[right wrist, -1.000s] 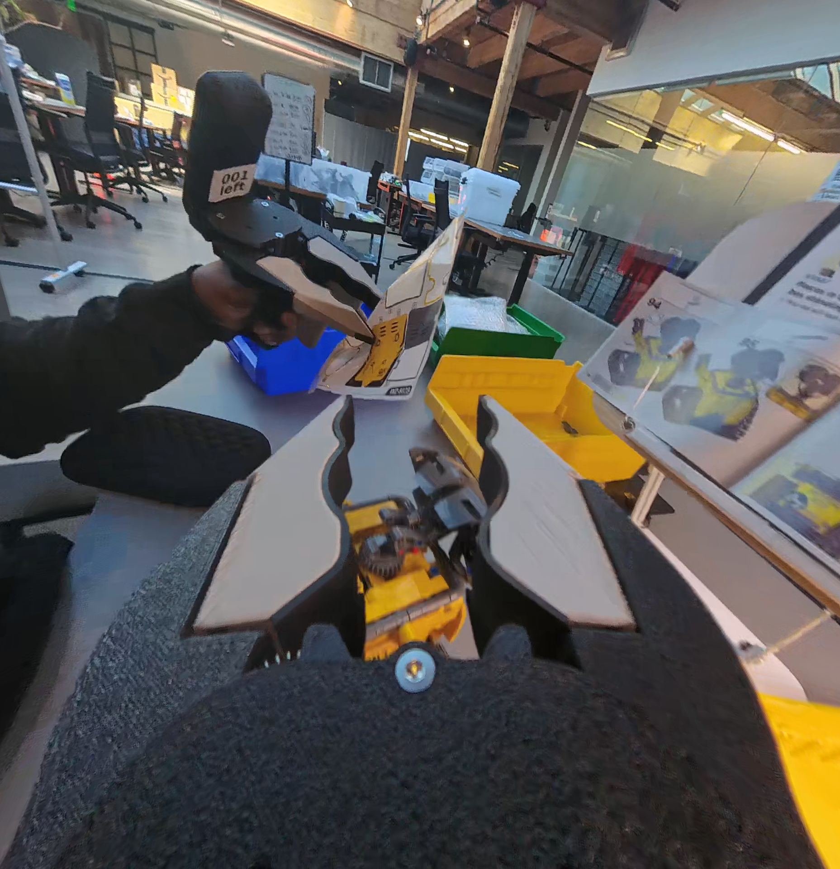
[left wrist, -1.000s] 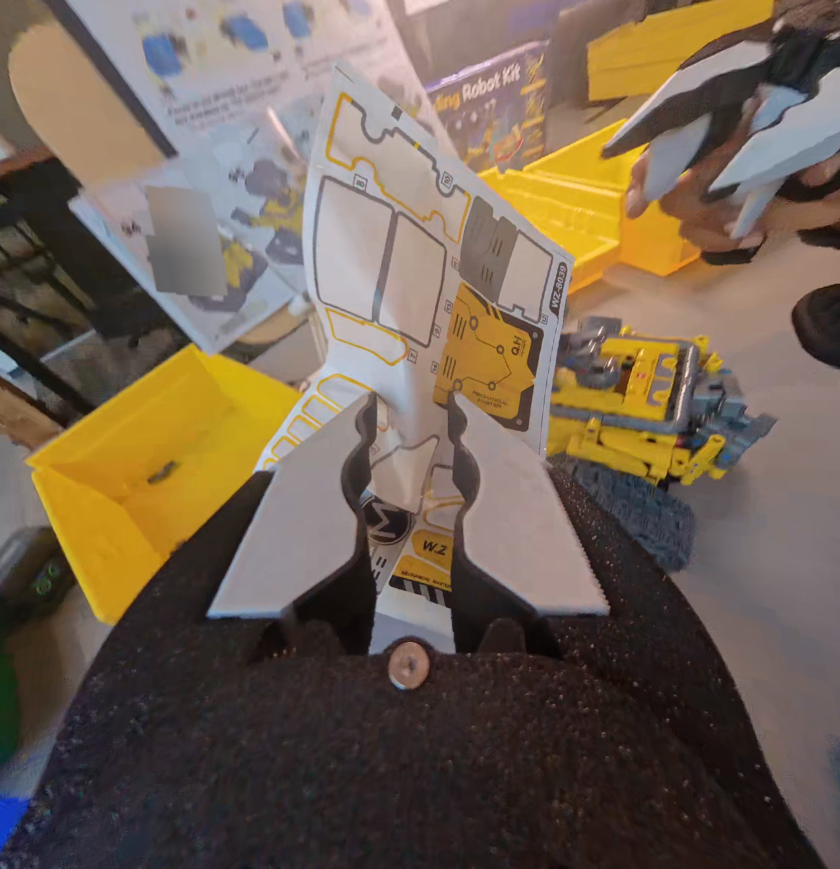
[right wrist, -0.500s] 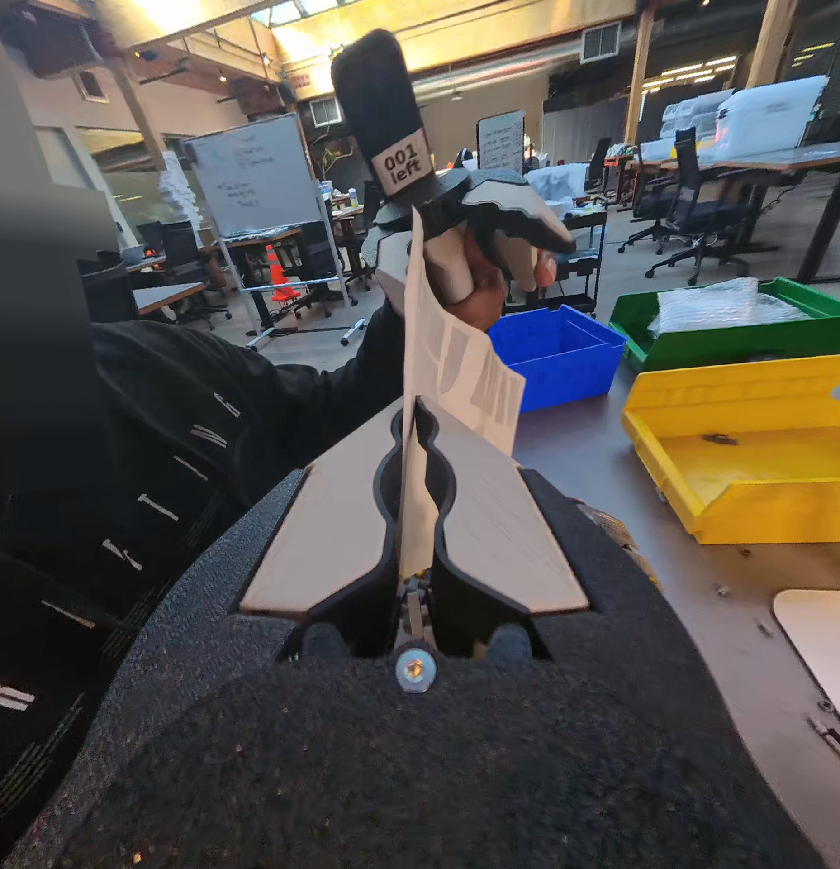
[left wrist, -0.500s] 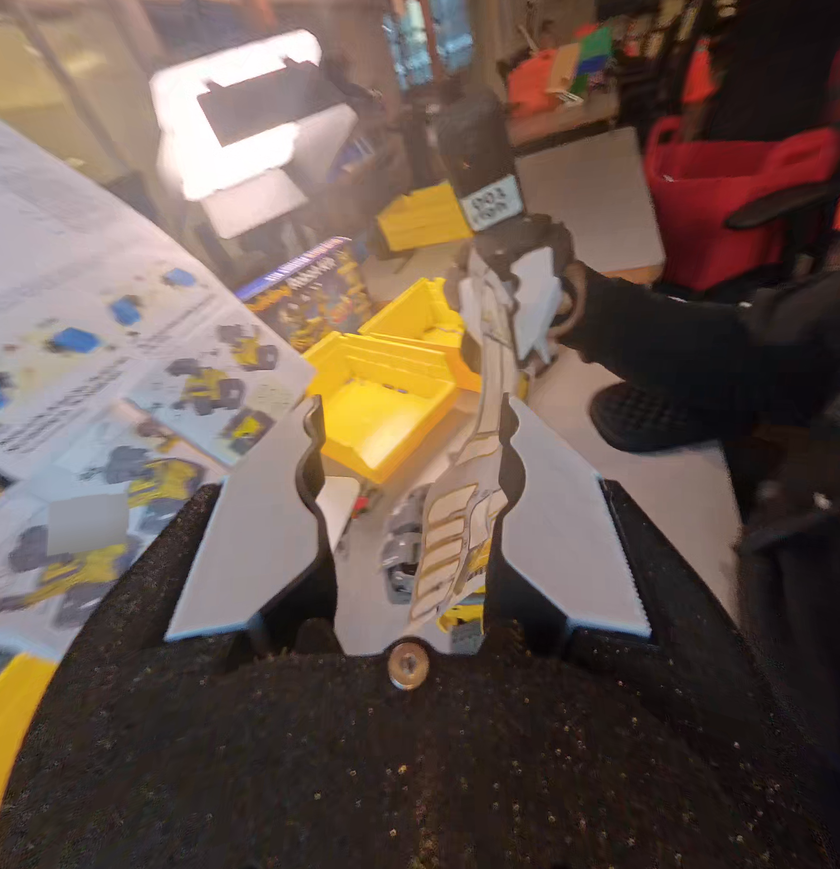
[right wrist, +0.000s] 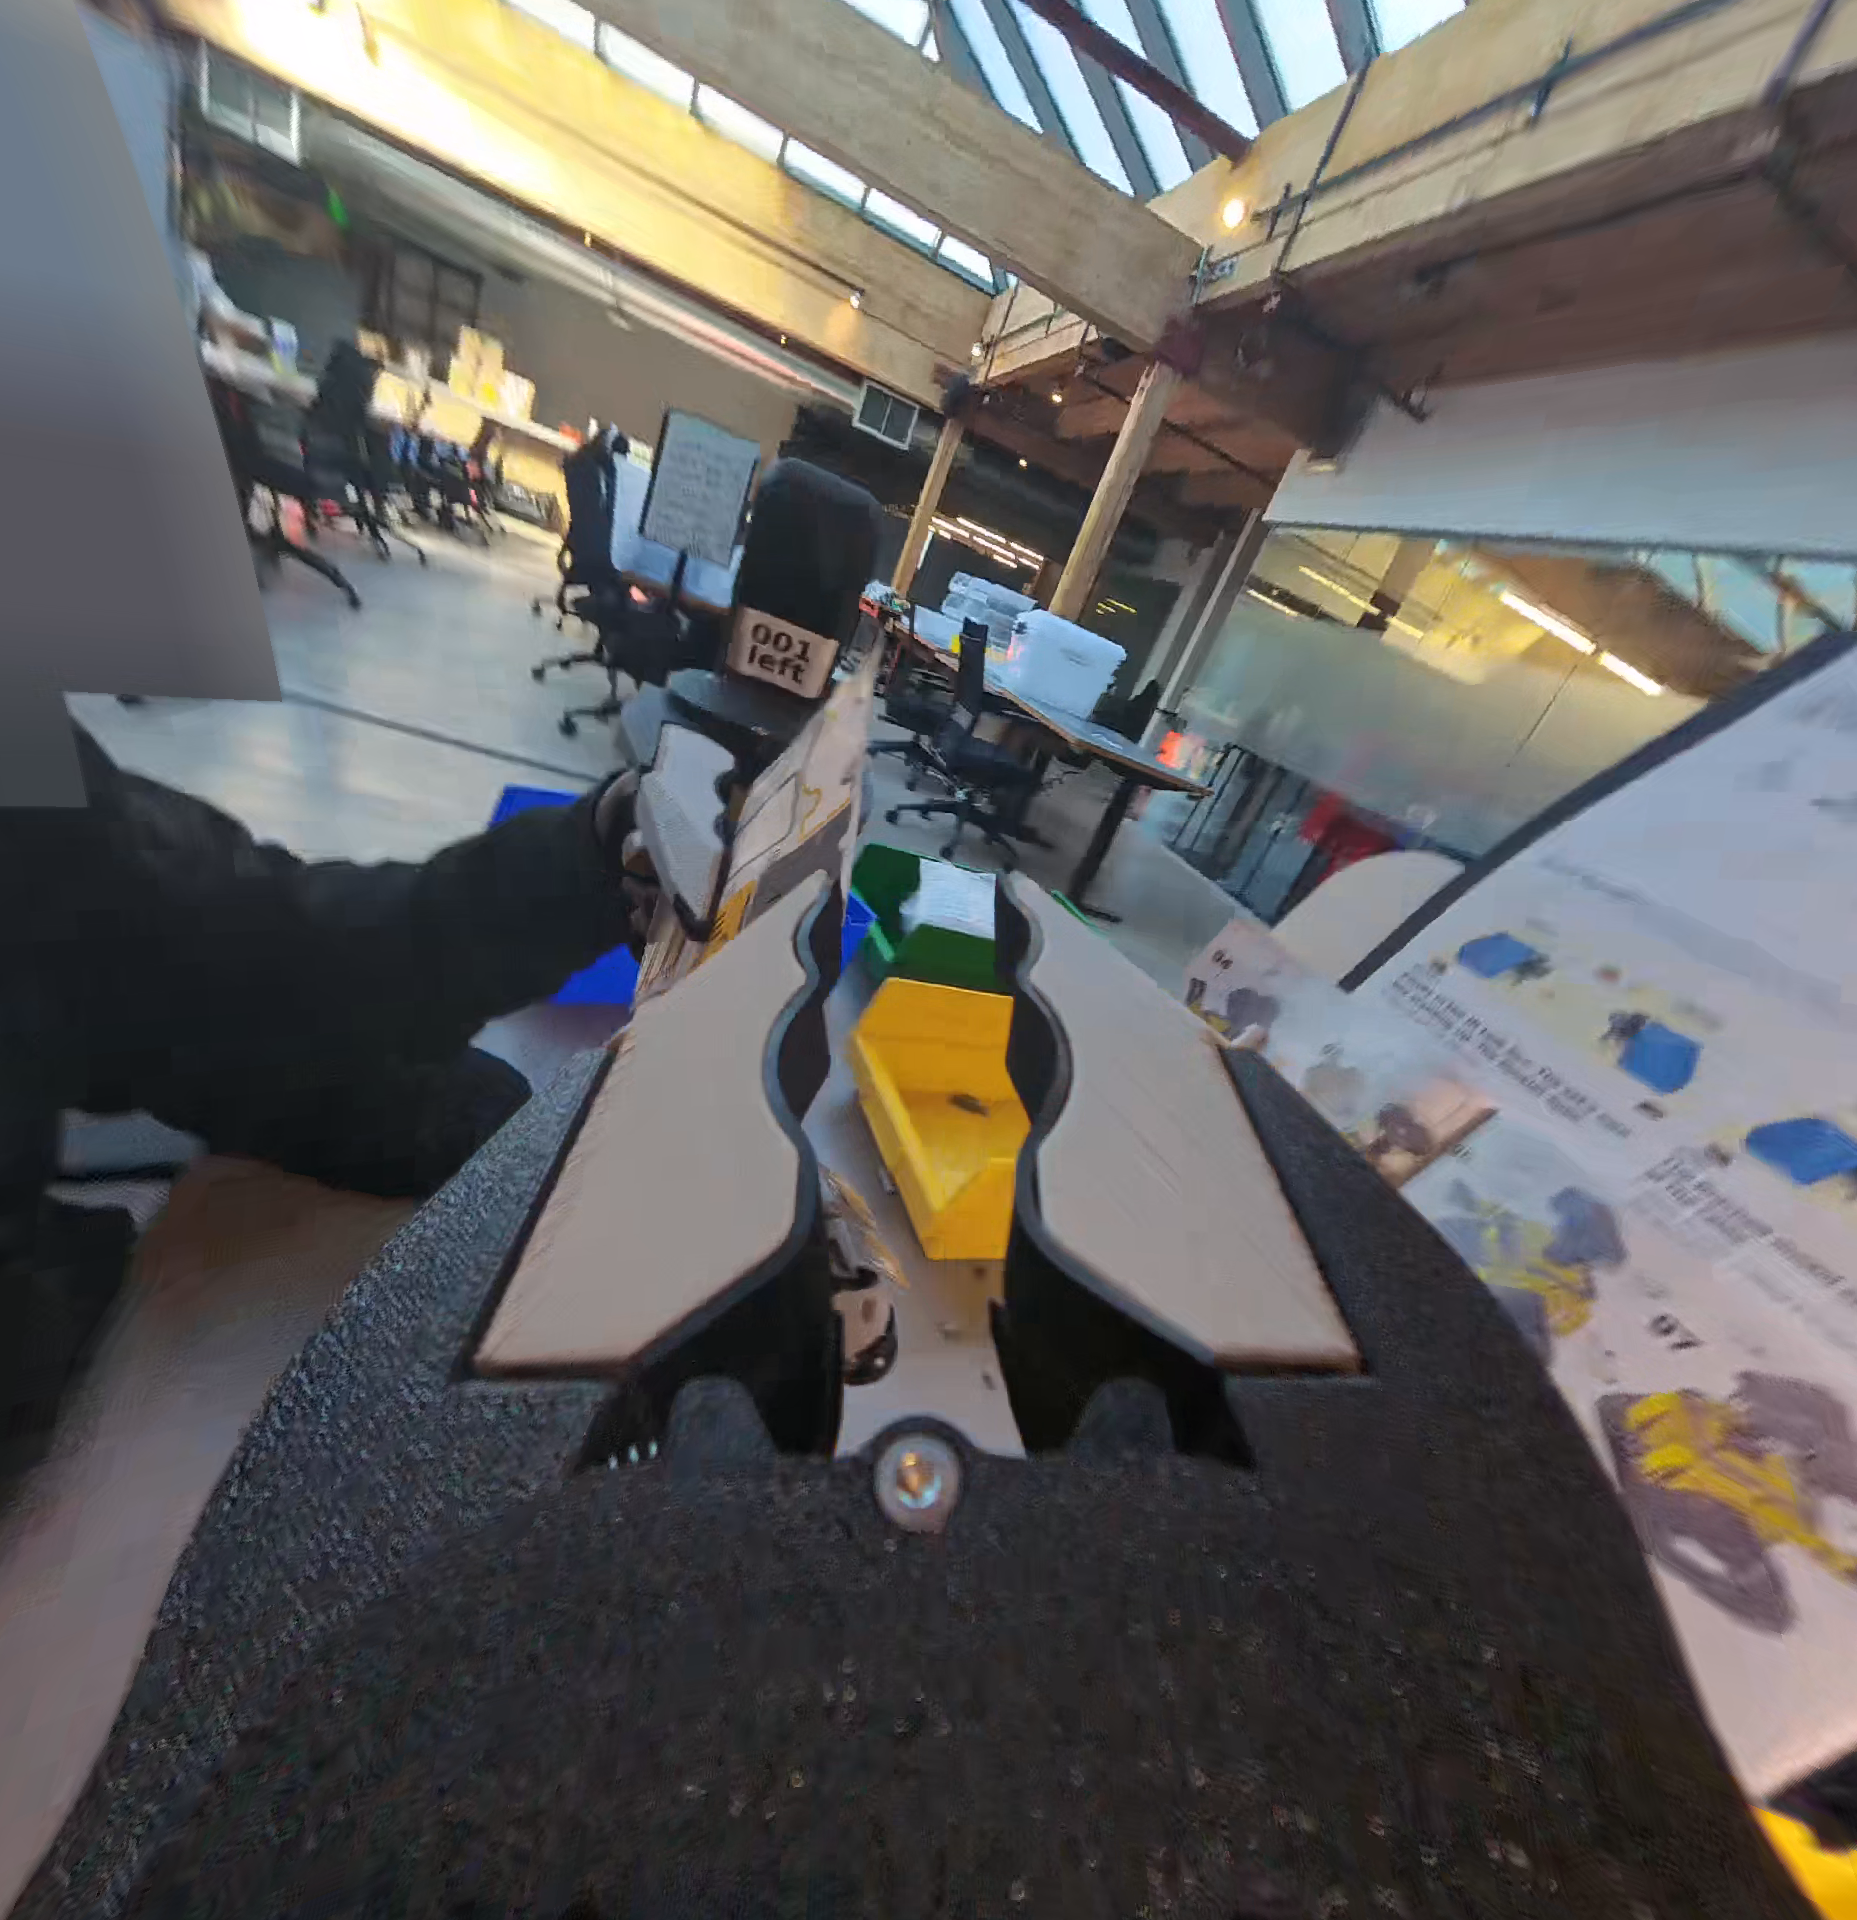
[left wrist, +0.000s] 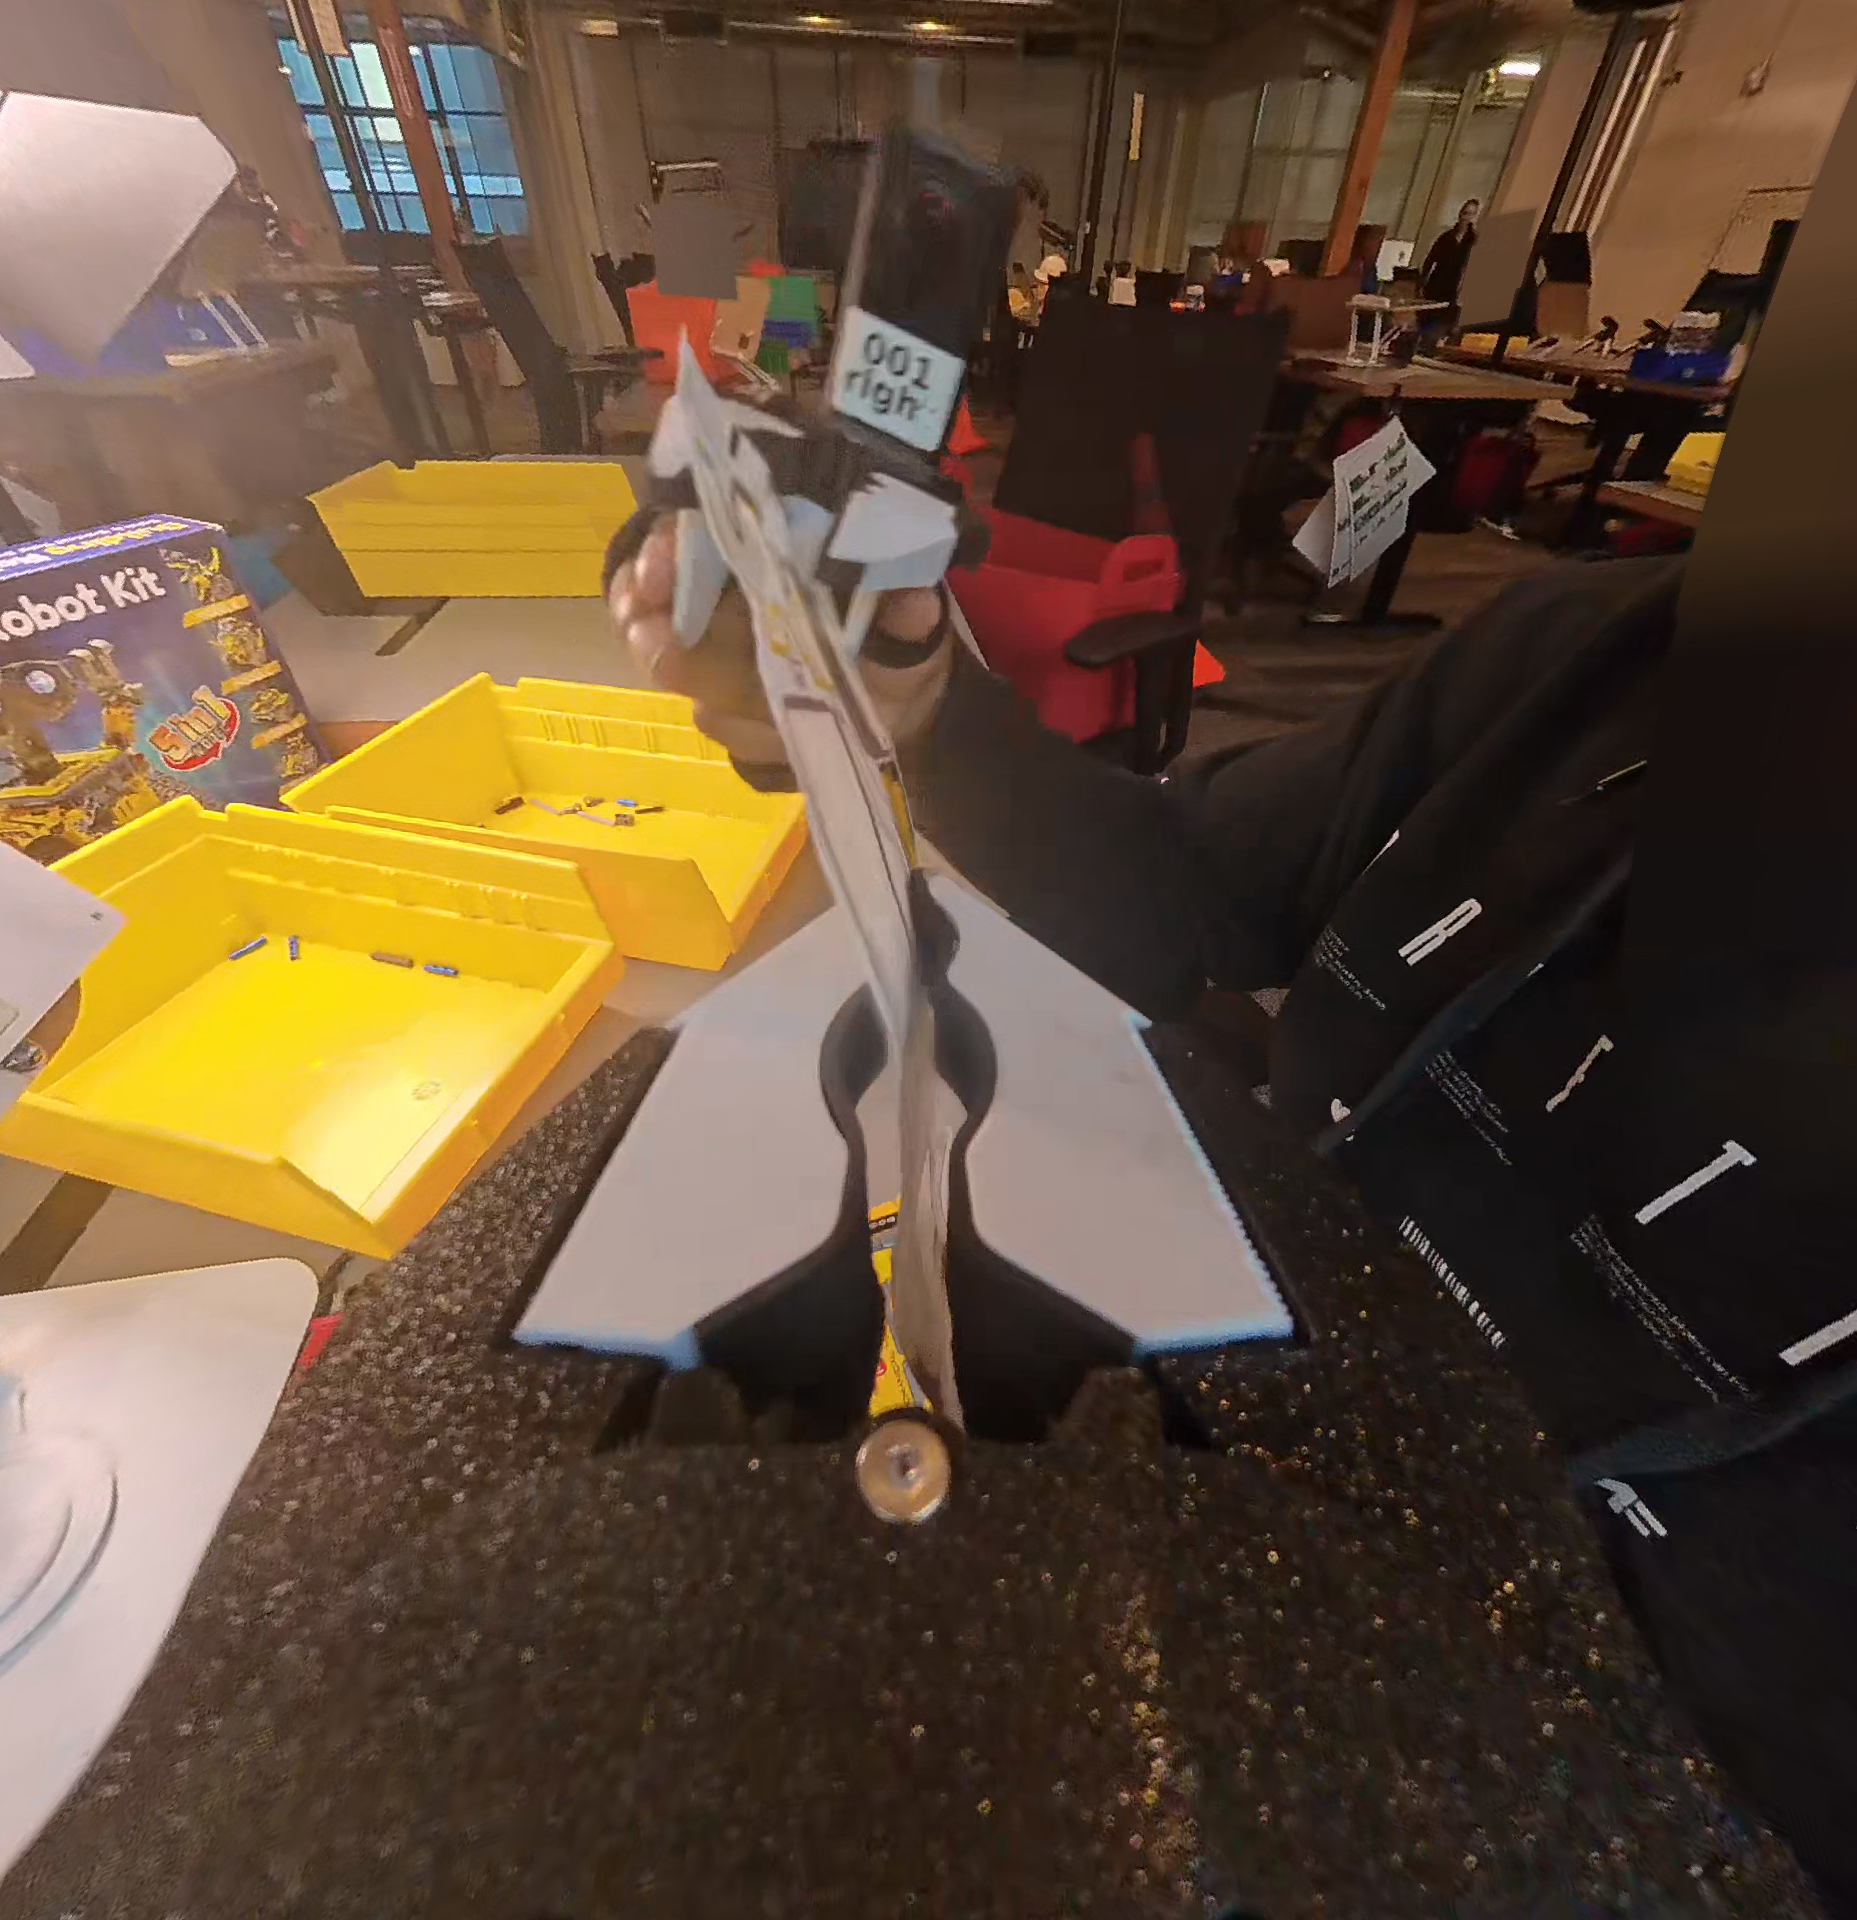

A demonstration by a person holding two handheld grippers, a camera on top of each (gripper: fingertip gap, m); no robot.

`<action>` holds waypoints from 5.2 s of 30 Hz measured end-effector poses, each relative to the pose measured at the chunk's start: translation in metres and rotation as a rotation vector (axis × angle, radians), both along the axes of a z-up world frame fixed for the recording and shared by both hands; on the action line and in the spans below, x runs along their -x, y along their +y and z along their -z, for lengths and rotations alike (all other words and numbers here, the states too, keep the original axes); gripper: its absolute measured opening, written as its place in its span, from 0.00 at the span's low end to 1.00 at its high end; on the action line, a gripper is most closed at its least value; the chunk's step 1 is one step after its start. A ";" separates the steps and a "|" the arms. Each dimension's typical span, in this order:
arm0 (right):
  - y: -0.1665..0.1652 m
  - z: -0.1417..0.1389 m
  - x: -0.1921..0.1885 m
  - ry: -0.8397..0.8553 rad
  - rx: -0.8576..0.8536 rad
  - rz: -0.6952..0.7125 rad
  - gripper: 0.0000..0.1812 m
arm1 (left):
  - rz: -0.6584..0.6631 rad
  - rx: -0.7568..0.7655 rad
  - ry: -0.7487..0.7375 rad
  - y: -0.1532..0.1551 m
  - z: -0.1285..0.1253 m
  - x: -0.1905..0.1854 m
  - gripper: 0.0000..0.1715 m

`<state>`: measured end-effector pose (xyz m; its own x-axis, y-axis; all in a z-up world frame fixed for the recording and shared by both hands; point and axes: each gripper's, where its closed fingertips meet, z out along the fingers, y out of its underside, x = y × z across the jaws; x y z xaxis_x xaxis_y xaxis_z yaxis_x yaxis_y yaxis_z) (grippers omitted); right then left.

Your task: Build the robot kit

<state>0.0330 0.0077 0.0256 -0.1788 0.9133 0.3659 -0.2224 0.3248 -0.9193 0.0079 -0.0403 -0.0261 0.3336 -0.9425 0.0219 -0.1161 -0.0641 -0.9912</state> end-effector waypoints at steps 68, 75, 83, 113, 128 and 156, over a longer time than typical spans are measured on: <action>-0.058 0.095 0.032 -0.354 -0.286 -0.116 0.28 | 0.007 -0.449 0.473 -0.025 0.049 -0.009 0.00; -0.063 0.072 0.016 -0.293 -0.103 -0.259 0.00 | -0.085 -0.354 0.421 -0.005 0.047 0.004 0.00; -0.065 0.059 0.019 -0.331 0.245 -0.419 0.00 | -0.110 -0.393 0.405 -0.007 0.037 -0.001 0.00; -0.035 0.051 0.041 -0.177 0.132 -0.137 0.21 | -0.085 -0.491 0.343 -0.023 0.017 0.000 0.00; -0.059 0.079 0.037 -0.252 -0.586 0.138 0.19 | -0.118 -0.436 0.388 -0.011 0.027 0.001 0.00; -0.059 0.087 0.032 -0.350 -0.176 -0.148 0.03 | -0.137 -0.454 0.537 -0.010 0.043 0.003 0.00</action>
